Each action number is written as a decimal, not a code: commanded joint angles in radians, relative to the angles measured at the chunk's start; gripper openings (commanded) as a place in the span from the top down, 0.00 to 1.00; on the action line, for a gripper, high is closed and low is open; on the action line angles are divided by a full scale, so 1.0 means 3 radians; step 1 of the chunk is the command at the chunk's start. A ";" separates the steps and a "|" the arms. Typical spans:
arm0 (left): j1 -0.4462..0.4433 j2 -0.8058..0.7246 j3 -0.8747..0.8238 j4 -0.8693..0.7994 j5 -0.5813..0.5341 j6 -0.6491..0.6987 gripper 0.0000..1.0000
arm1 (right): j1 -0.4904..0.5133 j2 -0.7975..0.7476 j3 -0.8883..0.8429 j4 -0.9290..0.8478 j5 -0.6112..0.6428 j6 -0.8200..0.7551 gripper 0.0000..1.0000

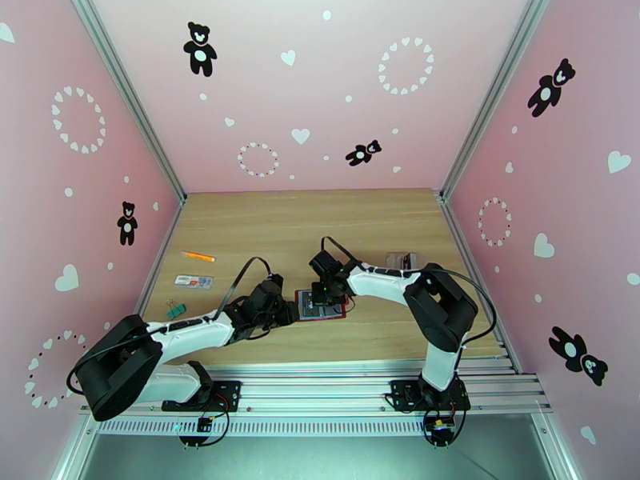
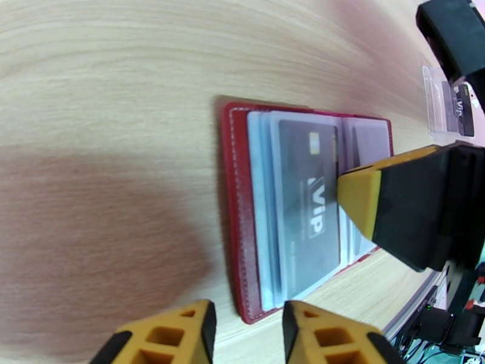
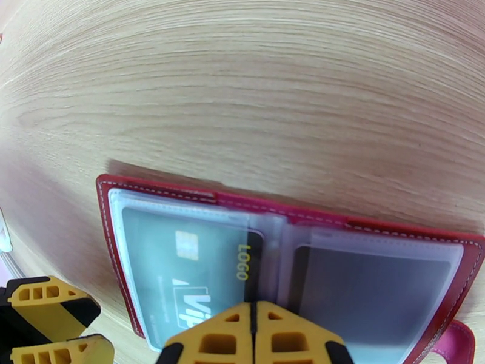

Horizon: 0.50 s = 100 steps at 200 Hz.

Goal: Put the credit cards into the card holder

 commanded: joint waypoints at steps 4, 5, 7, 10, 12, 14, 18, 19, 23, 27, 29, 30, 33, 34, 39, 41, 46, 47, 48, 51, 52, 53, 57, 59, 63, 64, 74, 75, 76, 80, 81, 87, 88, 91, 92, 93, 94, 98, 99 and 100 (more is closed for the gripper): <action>-0.0015 0.0078 0.0151 0.0034 0.0033 0.0038 0.64 | 0.0004 0.0160 -0.0108 -0.0004 0.0057 -0.0005 0.98; -0.0013 0.0080 0.0154 0.0039 0.0041 0.0039 0.64 | 0.0004 0.0159 -0.0108 -0.0006 0.0057 -0.0005 0.98; -0.0015 0.0085 0.0156 0.0048 0.0050 0.0040 0.64 | 0.0005 0.0162 -0.0109 -0.0007 0.0057 -0.0008 0.98; -0.0014 0.0096 0.0167 0.0068 0.0061 0.0037 0.64 | 0.0005 0.0166 -0.0108 -0.0008 0.0057 -0.0006 0.98; -0.0015 0.0099 0.0167 0.0080 0.0068 0.0039 0.64 | 0.0005 0.0164 -0.0108 -0.0008 0.0053 -0.0005 0.98; -0.0015 0.0107 0.0176 0.0086 0.0077 0.0040 0.64 | 0.0005 0.0166 -0.0108 -0.0008 0.0052 -0.0005 0.98; -0.0015 0.0127 0.0190 0.0099 0.0090 0.0040 0.64 | 0.0002 0.0164 -0.0109 -0.0003 0.0052 -0.0007 0.98; -0.0015 0.0132 0.0192 0.0100 0.0092 0.0041 0.64 | 0.0003 0.0169 -0.0114 0.0000 0.0052 -0.0008 0.98; -0.0015 0.0153 0.0205 0.0110 0.0105 0.0041 0.64 | 0.0000 0.0168 -0.0118 0.0001 0.0052 -0.0009 0.99; -0.0012 0.0173 0.0224 0.0113 0.0116 0.0045 0.64 | 0.0000 0.0169 -0.0115 0.0001 0.0052 -0.0010 0.99; -0.0015 0.0180 0.0234 0.0112 0.0120 0.0046 0.64 | 0.0000 0.0169 -0.0117 0.0002 0.0052 -0.0010 0.99; -0.0015 0.0187 0.0239 0.0114 0.0120 0.0048 0.64 | -0.0001 0.0172 -0.0119 -0.0001 0.0054 -0.0010 0.99; -0.0014 0.0206 0.0255 0.0118 0.0131 0.0049 0.64 | -0.0002 0.0169 -0.0119 -0.0001 0.0052 -0.0010 0.99; -0.0014 0.0210 0.0260 0.0119 0.0133 0.0050 0.64 | -0.0001 0.0171 -0.0121 0.0001 0.0052 -0.0010 0.99; -0.0015 0.0240 0.0280 0.0123 0.0141 0.0048 0.64 | -0.0001 0.0165 -0.0121 0.0001 0.0047 -0.0010 0.99; -0.0015 0.0253 0.0284 0.0129 0.0145 0.0050 0.64 | -0.0001 0.0164 -0.0121 0.0001 0.0047 -0.0010 0.99; -0.0015 0.0281 0.0301 0.0145 0.0158 0.0056 0.64 | -0.0004 0.0167 -0.0123 0.0001 0.0047 -0.0013 0.99; -0.0015 0.0291 0.0303 0.0146 0.0165 0.0053 0.64 | -0.0005 0.0165 -0.0121 -0.0001 0.0047 -0.0014 0.99; -0.0015 0.0299 0.0307 0.0149 0.0165 0.0055 0.64 | -0.0005 0.0164 -0.0122 -0.0002 0.0047 -0.0017 0.99; -0.0015 0.0317 0.0315 0.0154 0.0169 0.0052 0.64 | -0.0006 0.0166 -0.0123 -0.0001 0.0047 -0.0016 0.99; -0.0015 0.0325 0.0318 0.0156 0.0170 0.0054 0.64 | -0.0006 0.0167 -0.0123 -0.0004 0.0047 -0.0016 0.99; -0.0013 0.0331 0.0322 0.0156 0.0173 0.0053 0.64 | -0.0006 0.0163 -0.0126 -0.0003 0.0047 -0.0016 0.99; -0.0015 0.0351 0.0333 0.0161 0.0174 0.0055 0.64 | -0.0006 0.0162 -0.0124 -0.0004 0.0047 -0.0015 0.99; -0.0015 0.0363 0.0339 0.0160 0.0176 0.0052 0.64 | -0.0004 0.0159 -0.0126 -0.0003 0.0047 -0.0015 0.99; -0.0015 0.0387 0.0350 0.0166 0.0177 0.0053 0.64 | -0.0006 0.0162 -0.0124 -0.0003 0.0047 -0.0015 0.99; -0.0015 0.0390 0.0351 0.0167 0.0179 0.0052 0.64 | -0.0006 0.0157 -0.0126 -0.0003 0.0047 -0.0018 0.99; -0.0011 0.0436 0.0365 0.0194 0.0194 0.0054 0.64 | -0.0008 0.0156 -0.0125 -0.0010 0.0047 -0.0021 0.99; -0.0013 0.0443 0.0369 0.0198 0.0198 0.0052 0.64 | -0.0007 0.0154 -0.0124 -0.0009 0.0047 -0.0021 0.99; -0.0012 0.0449 0.0370 0.0203 0.0200 0.0052 0.64 | -0.0009 0.0154 -0.0126 -0.0013 0.0047 -0.0021 0.99; -0.0015 0.0464 0.0376 0.0214 0.0209 0.0050 0.64 | -0.0011 0.0148 -0.0124 -0.0013 0.0047 -0.0022 0.99; -0.0015 0.0467 0.0376 0.0216 0.0208 0.0048 0.64 | -0.0011 0.0148 -0.0126 -0.0016 0.0047 -0.0021 0.99; -0.0015 0.0489 0.0382 0.0235 0.0221 0.0048 0.64 | -0.0010 0.0150 -0.0124 -0.0014 0.0042 -0.0025 0.99; -0.0015 0.0495 0.0385 0.0237 0.0222 0.0047 0.64 | -0.0010 0.0146 -0.0126 -0.0013 0.0042 -0.0025 0.99; -0.0014 0.0505 0.0387 0.0247 0.0230 0.0045 0.64 | -0.0011 0.0145 -0.0124 -0.0017 0.0042 -0.0026 0.99; -0.0015 0.0508 0.0387 0.0248 0.0231 0.0046 0.64 | -0.0011 0.0144 -0.0126 -0.0017 0.0042 -0.0026 0.99; -0.0015 0.0512 0.0387 0.0251 0.0232 0.0046 0.64 | -0.0011 0.0143 -0.0125 -0.0018 0.0042 -0.0026 0.99; -0.0015 0.0517 0.0387 0.0252 0.0232 0.0043 0.64 | -0.0011 0.0146 -0.0124 -0.0020 0.0042 -0.0026 0.99; -0.0014 0.0525 0.0392 0.0264 0.0241 0.0041 0.65 | -0.0011 0.0144 -0.0125 -0.0021 0.0042 -0.0026 0.99; -0.0015 0.0528 0.0392 0.0266 0.0244 0.0044 0.65 | -0.0011 0.0146 -0.0124 -0.0022 0.0042 -0.0028 0.99; -0.0015 0.0533 0.0392 0.0268 0.0246 0.0045 0.65 | -0.0011 0.0144 -0.0126 -0.0020 0.0042 -0.0027 0.99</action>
